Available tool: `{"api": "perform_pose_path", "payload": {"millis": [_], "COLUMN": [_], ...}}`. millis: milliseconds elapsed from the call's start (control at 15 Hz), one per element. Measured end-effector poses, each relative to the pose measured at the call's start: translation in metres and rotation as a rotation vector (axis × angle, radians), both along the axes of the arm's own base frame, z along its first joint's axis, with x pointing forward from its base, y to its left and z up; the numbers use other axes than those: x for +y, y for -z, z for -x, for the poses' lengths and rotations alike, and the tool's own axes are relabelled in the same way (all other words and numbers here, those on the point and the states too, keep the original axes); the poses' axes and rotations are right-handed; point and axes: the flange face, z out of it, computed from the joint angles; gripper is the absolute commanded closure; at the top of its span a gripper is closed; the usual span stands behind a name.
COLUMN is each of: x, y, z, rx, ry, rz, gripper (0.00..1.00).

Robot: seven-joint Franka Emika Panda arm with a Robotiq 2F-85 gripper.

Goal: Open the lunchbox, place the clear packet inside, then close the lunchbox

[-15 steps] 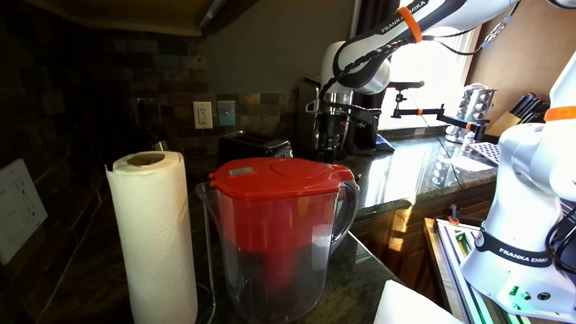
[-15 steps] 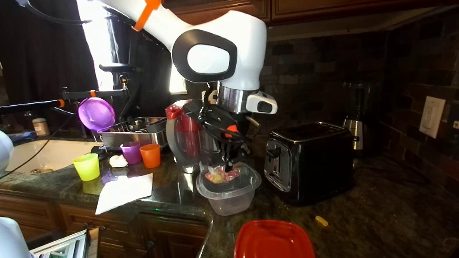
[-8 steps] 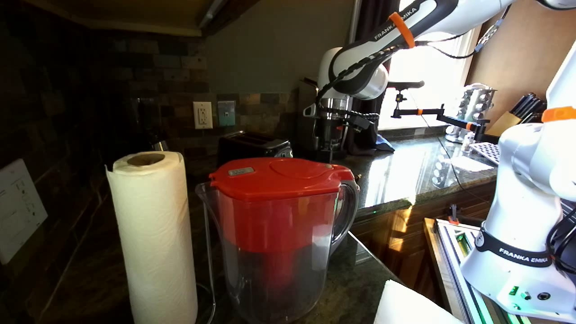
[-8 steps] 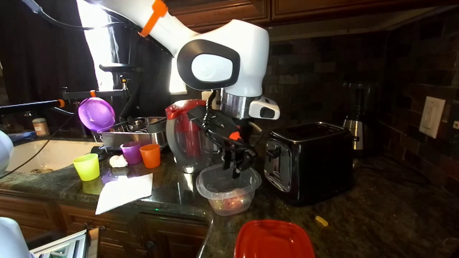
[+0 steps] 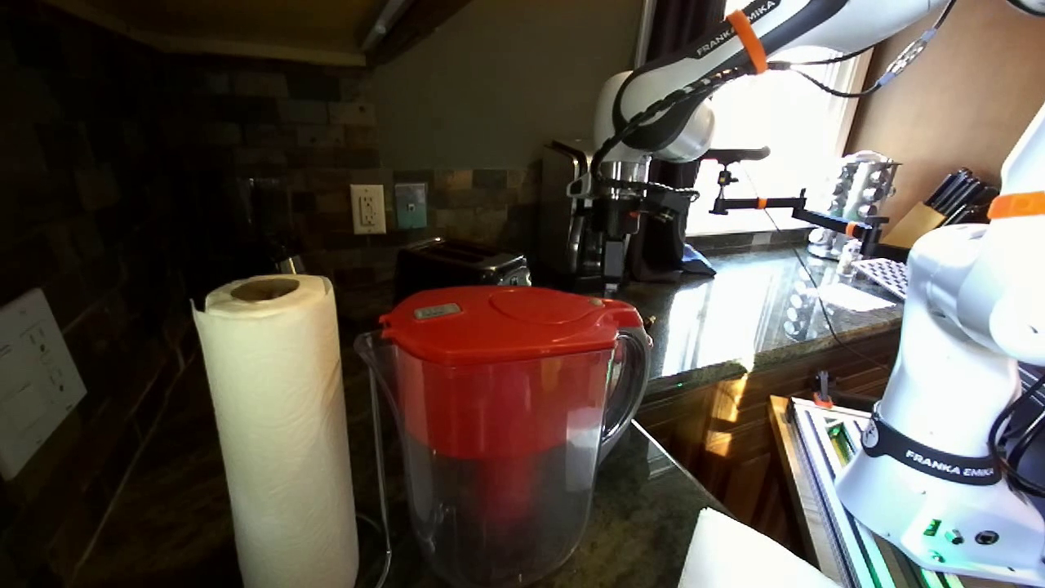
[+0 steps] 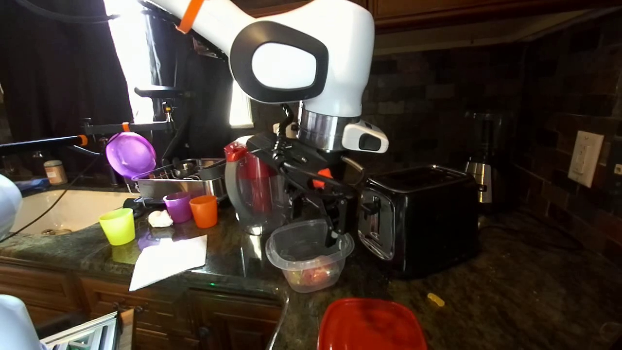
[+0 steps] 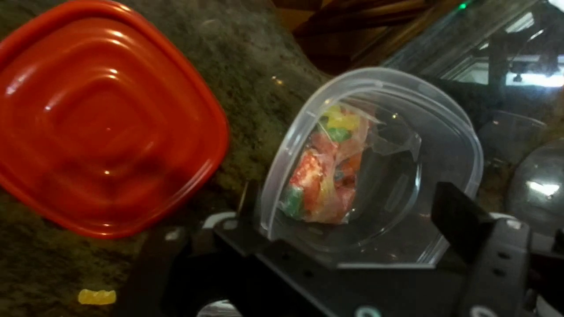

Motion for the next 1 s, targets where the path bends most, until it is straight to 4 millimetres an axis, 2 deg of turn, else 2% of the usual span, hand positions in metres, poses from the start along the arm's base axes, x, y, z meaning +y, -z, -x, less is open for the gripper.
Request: {"api": "perform_pose_path", "payload": {"millis": [267, 467, 667, 1000], "x": [-0.041, -0.062, -0.073, -0.073], "y": [0.001, 0.006, 0.014, 0.015], "z": [0.015, 0.021, 0.021, 0.018], "rx": [0.022, 0.031, 0.034, 0.035], "ry": [-0.122, -0.178, -0.192, -0.193], "rz": [0.086, 0.156, 0.202, 0.204], "gripper": [0.00, 0.00, 0.00, 0.00]}}
